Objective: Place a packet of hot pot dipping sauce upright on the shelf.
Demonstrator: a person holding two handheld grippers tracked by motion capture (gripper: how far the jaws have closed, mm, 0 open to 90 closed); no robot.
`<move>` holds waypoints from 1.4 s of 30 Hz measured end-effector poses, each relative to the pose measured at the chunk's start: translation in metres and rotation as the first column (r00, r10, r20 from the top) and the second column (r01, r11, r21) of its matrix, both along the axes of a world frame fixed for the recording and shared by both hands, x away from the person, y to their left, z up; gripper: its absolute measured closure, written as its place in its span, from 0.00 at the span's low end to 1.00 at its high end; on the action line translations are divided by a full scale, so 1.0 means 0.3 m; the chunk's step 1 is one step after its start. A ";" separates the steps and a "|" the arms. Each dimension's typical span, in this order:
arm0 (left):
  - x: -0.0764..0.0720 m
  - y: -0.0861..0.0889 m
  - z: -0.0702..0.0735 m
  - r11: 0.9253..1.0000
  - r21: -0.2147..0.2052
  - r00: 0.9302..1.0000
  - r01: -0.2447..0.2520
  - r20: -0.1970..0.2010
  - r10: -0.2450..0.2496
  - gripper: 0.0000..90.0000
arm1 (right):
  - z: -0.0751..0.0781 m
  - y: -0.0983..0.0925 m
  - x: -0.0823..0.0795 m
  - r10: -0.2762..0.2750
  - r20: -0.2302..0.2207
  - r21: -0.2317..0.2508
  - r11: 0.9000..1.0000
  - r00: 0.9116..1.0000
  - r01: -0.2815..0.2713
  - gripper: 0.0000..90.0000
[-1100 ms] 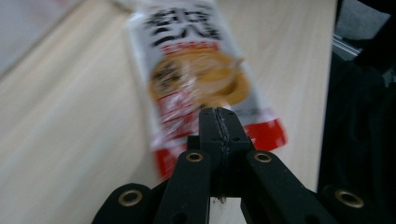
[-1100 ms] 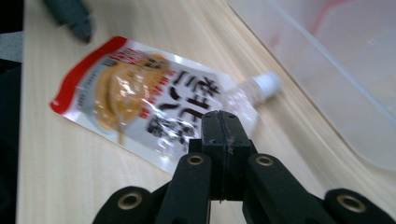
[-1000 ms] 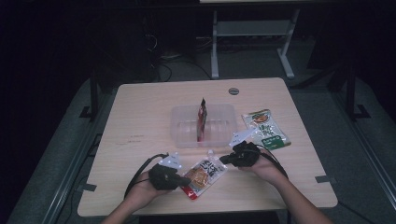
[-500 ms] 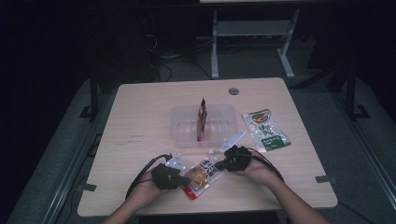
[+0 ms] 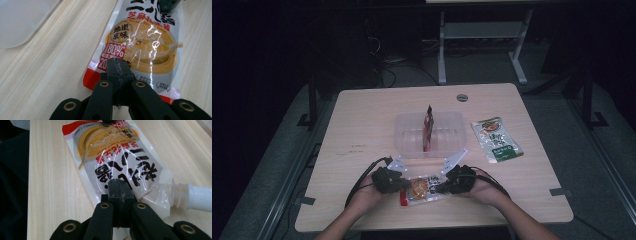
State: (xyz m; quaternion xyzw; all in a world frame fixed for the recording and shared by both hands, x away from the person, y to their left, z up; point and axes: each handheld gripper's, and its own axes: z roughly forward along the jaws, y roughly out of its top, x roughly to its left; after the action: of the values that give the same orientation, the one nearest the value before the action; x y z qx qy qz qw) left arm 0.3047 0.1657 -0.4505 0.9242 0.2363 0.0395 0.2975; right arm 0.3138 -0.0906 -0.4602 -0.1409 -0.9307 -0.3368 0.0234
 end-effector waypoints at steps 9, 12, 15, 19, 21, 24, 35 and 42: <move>-0.004 -0.015 0.036 0.996 -0.092 1.000 0.020 -0.018 -0.022 1.00 | 0.075 -0.082 -0.038 -0.106 -0.020 0.075 0.991 0.994 0.107 0.75; -0.012 -0.048 0.055 0.994 -0.101 0.999 0.048 -0.011 -0.049 1.00 | 0.094 -0.130 -0.053 -0.176 -0.044 0.116 0.977 0.983 0.180 0.64; -0.013 -0.086 0.063 0.993 -0.095 0.997 0.075 -0.008 -0.076 1.00 | 0.089 -0.173 -0.078 -0.225 -0.040 0.124 0.966 0.973 0.228 0.52; -0.011 -0.129 0.052 0.994 -0.078 0.997 0.077 -0.023 -0.079 1.00 | 0.073 -0.210 -0.087 -0.247 -0.058 0.113 0.961 0.967 0.252 0.47; -0.009 -0.145 0.041 0.995 -0.061 0.996 0.079 -0.025 -0.080 1.00 | 0.071 -0.217 -0.075 -0.253 -0.074 0.117 0.958 0.965 0.260 0.43; -0.006 -0.147 0.027 0.995 -0.048 0.996 0.084 -0.027 -0.086 1.00 | 0.064 -0.219 -0.065 -0.258 -0.075 0.101 0.959 0.963 0.265 0.41; -0.010 -0.166 -0.002 0.997 -0.005 0.997 0.081 -0.011 -0.081 1.00 | 0.038 -0.212 -0.049 -0.264 -0.085 0.082 0.959 0.961 0.271 0.39; -0.010 -0.172 -0.009 0.998 0.000 0.998 0.069 -0.014 -0.069 1.00 | 0.017 -0.187 -0.048 -0.239 -0.122 0.081 0.965 0.963 0.249 0.39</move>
State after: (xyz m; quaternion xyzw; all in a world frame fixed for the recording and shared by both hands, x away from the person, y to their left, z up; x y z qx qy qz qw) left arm 0.3018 0.1140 -0.4532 0.9321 0.2063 0.0230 0.2968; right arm 0.2994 -0.1468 -0.4550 -0.2718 -0.8862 -0.3729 0.0404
